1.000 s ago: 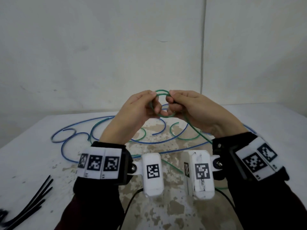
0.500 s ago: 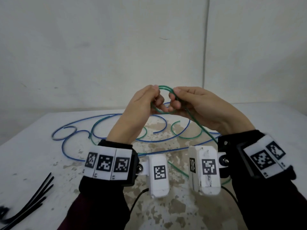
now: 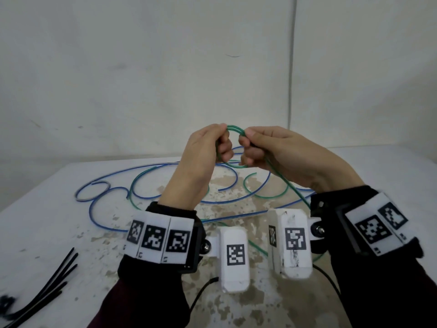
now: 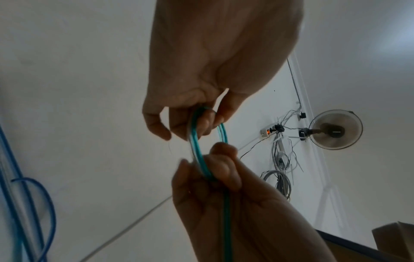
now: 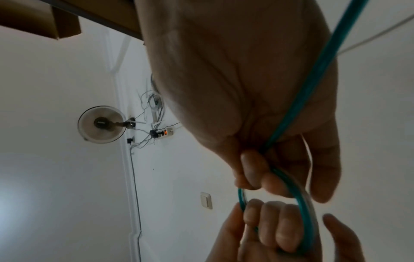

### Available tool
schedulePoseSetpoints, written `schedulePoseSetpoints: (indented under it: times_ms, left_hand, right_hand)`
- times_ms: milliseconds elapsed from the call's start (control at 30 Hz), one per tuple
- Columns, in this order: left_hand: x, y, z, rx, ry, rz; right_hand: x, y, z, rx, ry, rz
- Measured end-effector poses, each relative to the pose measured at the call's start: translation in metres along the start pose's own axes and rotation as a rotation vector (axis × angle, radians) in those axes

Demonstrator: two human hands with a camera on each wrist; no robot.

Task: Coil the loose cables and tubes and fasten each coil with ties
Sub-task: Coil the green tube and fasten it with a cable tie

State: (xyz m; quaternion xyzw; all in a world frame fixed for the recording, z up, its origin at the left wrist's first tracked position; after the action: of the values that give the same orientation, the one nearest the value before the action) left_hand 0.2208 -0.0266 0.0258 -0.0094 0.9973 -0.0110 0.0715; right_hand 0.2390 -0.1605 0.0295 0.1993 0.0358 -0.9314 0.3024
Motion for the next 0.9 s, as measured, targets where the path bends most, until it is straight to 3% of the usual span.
schedulePoseSetpoints:
  times_ms: [100, 167, 333, 533, 700, 800, 900]
  left_hand:
    - [0.004, -0.001, 0.0, 0.005, 0.112, 0.188]
    - [0.006, -0.001, 0.0, 0.038, 0.093, 0.252]
    - [0.002, -0.003, 0.001, 0.201, 0.037, 0.147]
    - [0.011, -0.011, -0.001, 0.178, 0.191, 0.34]
    - [0.004, -0.006, -0.001, 0.323, 0.087, 0.249]
    - [0.003, -0.001, -0.003, 0.365, 0.132, 0.259]
    - [0.006, -0.004, -0.002, 0.248, 0.175, 0.268]
  right_hand:
    - [0.001, 0.004, 0.002, 0.115, 0.013, 0.0]
    - [0.003, 0.004, 0.002, 0.127, 0.016, 0.004]
    - [0.002, 0.006, 0.002, 0.012, 0.019, -0.044]
    - [0.003, 0.009, 0.008, 0.075, 0.019, -0.042]
    - [0.002, 0.007, 0.005, 0.039, 0.026, -0.072]
    - [0.002, 0.007, 0.005, -0.025, 0.06, -0.039]
    - [0.0, 0.007, 0.002, 0.053, 0.067, -0.026]
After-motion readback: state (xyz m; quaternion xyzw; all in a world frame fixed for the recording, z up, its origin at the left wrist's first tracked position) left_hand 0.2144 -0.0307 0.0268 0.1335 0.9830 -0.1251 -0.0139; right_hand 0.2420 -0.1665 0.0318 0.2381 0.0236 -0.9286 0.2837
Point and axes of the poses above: each hand's wrist, its own x-axis away from the middle knuckle, its own y-axis out of the back of the hand, z = x × y, the point moved 3 cm from there along -x, towards the middle knuckle, and after that the axes turned 12 degrees about y, right-handed, at the moved point
